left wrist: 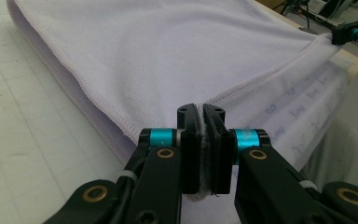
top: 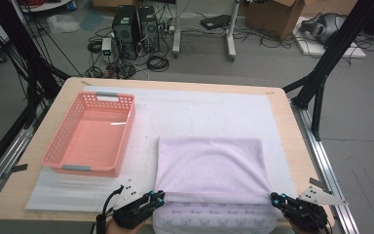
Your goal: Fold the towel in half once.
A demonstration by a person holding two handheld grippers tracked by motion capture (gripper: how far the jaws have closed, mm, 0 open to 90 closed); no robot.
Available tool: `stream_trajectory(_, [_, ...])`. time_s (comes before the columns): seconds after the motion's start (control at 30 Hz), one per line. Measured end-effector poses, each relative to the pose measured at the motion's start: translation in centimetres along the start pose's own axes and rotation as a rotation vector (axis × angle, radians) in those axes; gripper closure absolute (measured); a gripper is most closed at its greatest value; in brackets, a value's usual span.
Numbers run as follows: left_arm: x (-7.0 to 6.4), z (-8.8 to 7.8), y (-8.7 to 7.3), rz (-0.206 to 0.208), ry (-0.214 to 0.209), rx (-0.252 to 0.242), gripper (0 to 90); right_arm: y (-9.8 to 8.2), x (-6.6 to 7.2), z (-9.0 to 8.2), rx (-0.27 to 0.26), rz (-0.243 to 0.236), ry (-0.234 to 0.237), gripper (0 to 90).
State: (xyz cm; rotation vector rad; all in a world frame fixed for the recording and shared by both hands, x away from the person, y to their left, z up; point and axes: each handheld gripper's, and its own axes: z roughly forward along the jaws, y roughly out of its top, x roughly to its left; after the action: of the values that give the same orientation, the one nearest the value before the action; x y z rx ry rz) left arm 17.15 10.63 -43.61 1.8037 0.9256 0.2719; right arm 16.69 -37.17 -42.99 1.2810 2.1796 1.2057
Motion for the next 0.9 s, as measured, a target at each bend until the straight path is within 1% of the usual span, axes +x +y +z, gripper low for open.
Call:
stream_trajectory(0.1, [-0.6,-0.9,-0.6,-0.002,0.0,0.002,85.1,-0.5,0.7,-1.0,-0.007,0.002,0.016,86.6])
stream_trajectory(0.2, [-1.1,-1.5,-1.1,-0.005,-0.006,0.005,85.1,-0.8,1.1,-1.5,-0.005,-0.01,0.021,86.7])
stream_trajectory(0.23, [-1.2,-1.7,-1.2,-0.006,-0.009,0.006,85.1,-0.9,1.3,-1.7,0.0,-0.007,0.023,86.6])
stream_trajectory(0.3, [-1.6,-2.1,-1.4,0.002,-0.017,0.009,85.1,-1.2,1.5,-2.0,-0.001,-0.013,0.026,86.7])
stream_trajectory(0.37, [-1.9,-2.6,-1.7,0.006,-0.025,0.013,85.0,-1.5,1.8,-2.4,0.007,-0.007,0.034,86.9])
stream_trajectory(0.4, [-2.0,-2.7,-1.9,0.011,-0.031,0.018,85.0,-1.7,2.0,-2.8,0.013,-0.011,0.038,86.9])
stream_trajectory(0.47, [-2.1,-2.8,-2.0,0.012,-0.042,0.022,84.7,-2.1,2.2,-3.2,0.024,-0.001,0.041,86.9])
stream_trajectory(0.5, [-2.1,-2.7,-2.1,0.022,-0.043,0.019,84.1,-2.2,2.3,-3.2,0.03,-0.006,0.041,86.8])
stream_trajectory(0.53, [-2.0,-2.5,-2.1,0.025,-0.042,0.009,81.4,-2.4,2.4,-3.1,0.042,-0.01,0.04,85.9])
stream_trajectory(0.57, [-1.8,-2.3,-2.1,0.028,-0.03,0.003,72.5,-2.4,2.3,-3.0,0.045,-0.006,0.036,82.4])
stream_trajectory(0.6, [-1.6,-2.2,-2.0,0.018,-0.015,-0.005,61.1,-2.4,2.2,-2.9,0.041,0.008,0.033,73.4])
stream_trajectory(0.63, [-1.4,-2.0,-1.9,0.011,-0.002,-0.02,58.1,-2.3,2.1,-2.8,0.032,0.025,0.031,71.0])
stream_trajectory(0.67, [-1.1,-2.0,-1.7,0.012,0.011,-0.033,55.4,-2.0,1.9,-2.8,0.024,0.036,0.029,70.9])
stream_trajectory(0.7, [-0.8,-1.8,-1.5,0.008,0.021,-0.047,51.6,-1.8,1.8,-2.8,0.004,0.032,0.025,70.6])
stream_trajectory(0.77, [0.0,-1.5,-1.0,-0.003,0.026,-0.061,51.0,-1.3,1.5,-2.8,-0.019,0.033,0.004,70.9])
stream_trajectory(0.83, [0.6,-1.1,-0.7,-0.018,0.036,-0.066,50.1,-1.0,1.3,-2.6,-0.026,0.039,-0.02,72.3])
stream_trajectory(0.9, [1.1,-0.7,-0.6,-0.017,0.043,-0.06,50.1,-0.8,0.9,-2.1,-0.028,0.049,-0.033,74.5])
